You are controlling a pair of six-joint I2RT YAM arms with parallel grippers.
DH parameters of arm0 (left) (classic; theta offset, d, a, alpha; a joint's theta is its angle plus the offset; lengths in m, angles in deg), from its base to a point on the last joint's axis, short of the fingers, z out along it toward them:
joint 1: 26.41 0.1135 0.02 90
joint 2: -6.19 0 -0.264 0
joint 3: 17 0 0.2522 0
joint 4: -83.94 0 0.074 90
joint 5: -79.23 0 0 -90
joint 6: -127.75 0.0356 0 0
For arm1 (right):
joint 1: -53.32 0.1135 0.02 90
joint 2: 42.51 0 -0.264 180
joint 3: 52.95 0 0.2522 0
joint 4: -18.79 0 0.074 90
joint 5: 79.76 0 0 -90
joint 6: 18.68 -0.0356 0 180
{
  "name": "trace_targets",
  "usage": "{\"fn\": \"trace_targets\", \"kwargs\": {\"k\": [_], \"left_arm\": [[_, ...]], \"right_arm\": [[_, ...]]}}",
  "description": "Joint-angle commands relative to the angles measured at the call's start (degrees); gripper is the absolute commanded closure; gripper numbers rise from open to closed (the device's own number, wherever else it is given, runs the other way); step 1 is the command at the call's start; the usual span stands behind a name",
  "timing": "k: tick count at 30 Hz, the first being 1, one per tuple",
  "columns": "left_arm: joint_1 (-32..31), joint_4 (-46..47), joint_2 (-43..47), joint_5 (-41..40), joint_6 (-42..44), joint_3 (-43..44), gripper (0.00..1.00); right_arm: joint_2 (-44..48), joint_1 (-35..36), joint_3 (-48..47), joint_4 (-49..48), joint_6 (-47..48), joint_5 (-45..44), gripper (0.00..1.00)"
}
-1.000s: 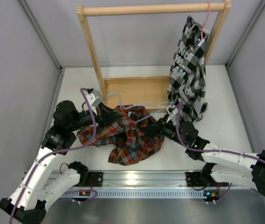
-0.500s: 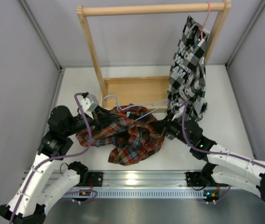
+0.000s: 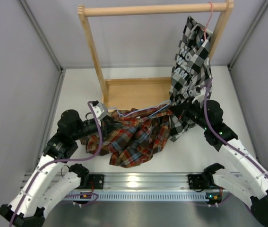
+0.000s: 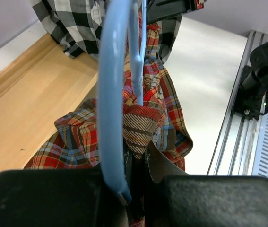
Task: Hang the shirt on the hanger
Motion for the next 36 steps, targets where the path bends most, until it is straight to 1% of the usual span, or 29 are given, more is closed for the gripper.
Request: {"fn": "trace_targets", "kwargs": {"k": [1, 4, 5, 7, 8, 9, 13, 14, 16, 17, 18, 19, 20, 21, 22, 24, 25, 26, 27, 28, 30, 31, 32, 33, 36], "left_arm": [[-1.5, -2.3, 0.8, -4.5, 4.1, 0.6, 1.00], [-4.8, -6.1, -2.0, -8.2, 5.6, 1.6, 1.00], [-6.8, -7.1, -2.8, -9.0, 6.2, 2.0, 1.00], [-9.1, -10.2, -4.8, -13.6, 6.6, 3.3, 1.00], [-11.6, -11.3, -5.3, -15.3, 7.2, 3.7, 1.00], [-13.6, -12.9, -5.9, -19.4, 7.3, 4.2, 1.00], [-15.8, -13.8, -6.2, -25.7, 6.4, 4.8, 1.00], [-15.9, -13.8, -6.9, -28.3, 4.8, 5.2, 1.00], [-15.9, -13.1, -8.1, -29.8, 2.0, 7.9, 1.00], [-15.9, -12.2, -9.3, -30.3, -1.1, 8.8, 1.00], [-15.9, -11.2, -10.0, -30.1, -2.4, 9.5, 1.00], [-15.9, -10.3, -10.6, -30.1, -5.0, 10.3, 1.00], [-15.9, -7.8, -11.2, -31.4, -9.2, 11.6, 1.00], [-15.9, -6.7, -12.6, -32.2, -11.3, 12.2, 1.00], [-15.9, -5.8, -13.4, -32.6, -13.8, 13.3, 1.00], [-15.9, -3.4, -16.7, -29.6, -14.8, 14.8, 1.00], [-15.9, -2.6, -17.7, -28.4, -15.4, 15.4, 1.00], [-15.9, -0.2, -18.5, -27.1, -15.6, 16.2, 1.00], [-15.9, 1.2, -19.2, -24.6, -15.8, 16.4, 1.00], [-15.9, 2.6, -20.0, -23.9, -16.1, 16.5, 1.00], [-15.9, 6.6, -20.4, -23.4, -16.7, 16.6, 1.00], [-15.8, 7.9, -20.7, -23.9, -17.2, 17.2, 1.00], [-15.6, 7.9, -20.8, -23.9, -17.4, 17.2, 1.00], [-15.3, 8.1, -20.9, -23.9, -17.6, 18.1, 1.00], [-13.9, 9.0, -20.9, -20.4, -17.0, 18.4, 1.00]], "right_arm": [[-1.7, -3.4, -5.7, 9.1, 4.6, -5.8, 1.00], [-4.9, -3.4, -10.0, 11.8, 7.3, -5.8, 1.00], [-5.3, -3.4, -11.0, 12.4, 8.0, -6.1, 1.00], [-5.7, -3.4, -13.0, 12.7, 8.6, -6.9, 1.00], [-5.9, -3.4, -13.9, 13.7, 9.2, -7.6, 1.00], [-6.5, -3.4, -15.8, 14.4, 9.6, -8.7, 1.00], [-7.0, -2.8, -18.3, 17.3, 11.8, -8.7, 1.00], [-6.9, -2.4, -18.3, 17.4, 12.4, -8.3, 1.00], [-6.6, 0.1, -17.2, 16.8, 12.3, -5.1, 1.00], [-6.2, 1.5, -16.2, 16.0, 11.5, -3.6, 1.00], [-5.7, 3.0, -15.1, 12.8, 10.7, -0.2, 1.00], [-4.6, 6.7, -12.7, 11.1, 9.7, 0.8, 1.00], [-4.2, 8.8, -11.8, 9.6, 7.8, 1.3, 1.00], [-3.8, 11.4, -11.0, 6.6, 6.8, 0.8, 1.00], [-3.2, 16.4, -9.5, 4.7, 5.3, 0.6, 1.00], [-3.3, 20.6, -8.9, 1.4, 4.2, 0.5, 1.00], [-3.8, 24.0, -8.9, -1.6, 3.8, 0.5, 1.00], [-4.1, 25.5, -9.0, -2.0, 3.7, 0.2, 1.00], [-4.5, 26.9, -9.1, -2.7, 4.0, -1.9, 1.00], [-5.2, 29.3, -9.4, -3.5, 4.8, -3.3, 1.00], [-6.9, 30.8, -8.9, -2.9, 5.4, -6.7, 1.00], [-8.0, 30.9, -7.0, -3.6, 5.1, -7.0, 1.00], [-8.0, 30.9, -7.0, -4.3, 4.9, -7.0, 1.00], [-8.7, 30.9, -4.8, -5.3, 4.5, -7.3, 1.00], [-8.6, 30.9, -1.5, -7.8, 3.3, -8.5, 1.00]]}}
